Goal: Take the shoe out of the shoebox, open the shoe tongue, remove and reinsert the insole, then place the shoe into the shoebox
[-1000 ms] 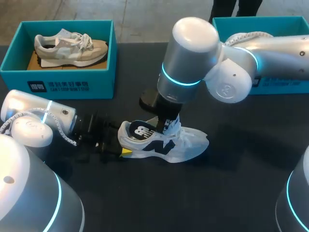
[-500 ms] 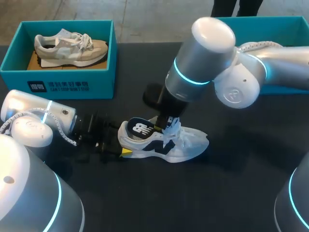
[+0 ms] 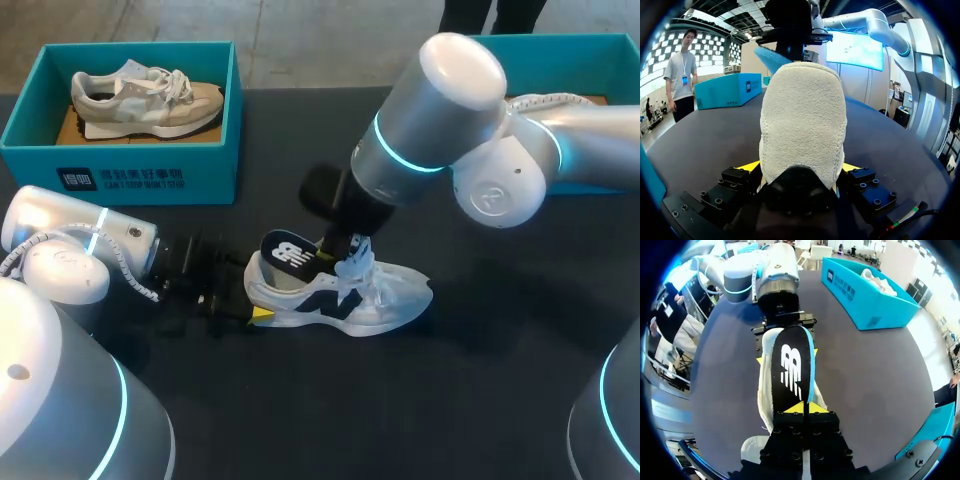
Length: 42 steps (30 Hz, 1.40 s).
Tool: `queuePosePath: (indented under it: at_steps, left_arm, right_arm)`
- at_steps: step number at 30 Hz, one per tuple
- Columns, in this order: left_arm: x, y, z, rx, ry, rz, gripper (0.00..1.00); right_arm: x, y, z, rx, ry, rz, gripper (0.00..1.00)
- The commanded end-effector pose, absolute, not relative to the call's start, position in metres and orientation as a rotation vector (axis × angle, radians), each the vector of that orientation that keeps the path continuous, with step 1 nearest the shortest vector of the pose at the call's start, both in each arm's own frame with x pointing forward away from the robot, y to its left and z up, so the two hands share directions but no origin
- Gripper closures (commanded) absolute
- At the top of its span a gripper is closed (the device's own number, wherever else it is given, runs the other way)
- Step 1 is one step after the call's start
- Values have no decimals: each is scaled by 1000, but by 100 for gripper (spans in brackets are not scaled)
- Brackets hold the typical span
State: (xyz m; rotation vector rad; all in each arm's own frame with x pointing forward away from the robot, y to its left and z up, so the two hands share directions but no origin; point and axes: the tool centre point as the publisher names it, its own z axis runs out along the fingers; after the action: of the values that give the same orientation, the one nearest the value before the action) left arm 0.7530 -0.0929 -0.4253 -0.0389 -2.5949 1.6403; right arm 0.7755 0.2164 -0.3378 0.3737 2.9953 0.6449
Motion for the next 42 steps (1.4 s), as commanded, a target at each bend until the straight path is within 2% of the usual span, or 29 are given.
queuePosePath:
  at_steps: [1, 26, 27, 29, 30, 34, 42]
  left_arm:
    - [756, -96, -430, -39, -2596, 1637, 100]
    - [756, -96, -430, -39, -2596, 1637, 100]
    - [756, -96, -430, -39, -2596, 1637, 100]
    - [756, -96, -430, -39, -2596, 1637, 100]
    - [756, -96, -430, -39, -2596, 1637, 100]
    - [756, -96, -430, -39, -2596, 1637, 100]
    - [756, -96, -430, -39, -2596, 1637, 100]
  right_arm:
    - [775, 217, -332, 353, 2987, 660, 100]
    - [788, 255, -321, 160, 3037, 701, 100]
    - [788, 256, -322, 157, 3040, 702, 94]
    - [788, 256, -322, 154, 3045, 701, 69]
    - [788, 257, -322, 153, 3045, 700, 60]
    - [786, 255, -320, 162, 3043, 691, 52]
    - [781, 246, -304, 188, 3017, 652, 52]
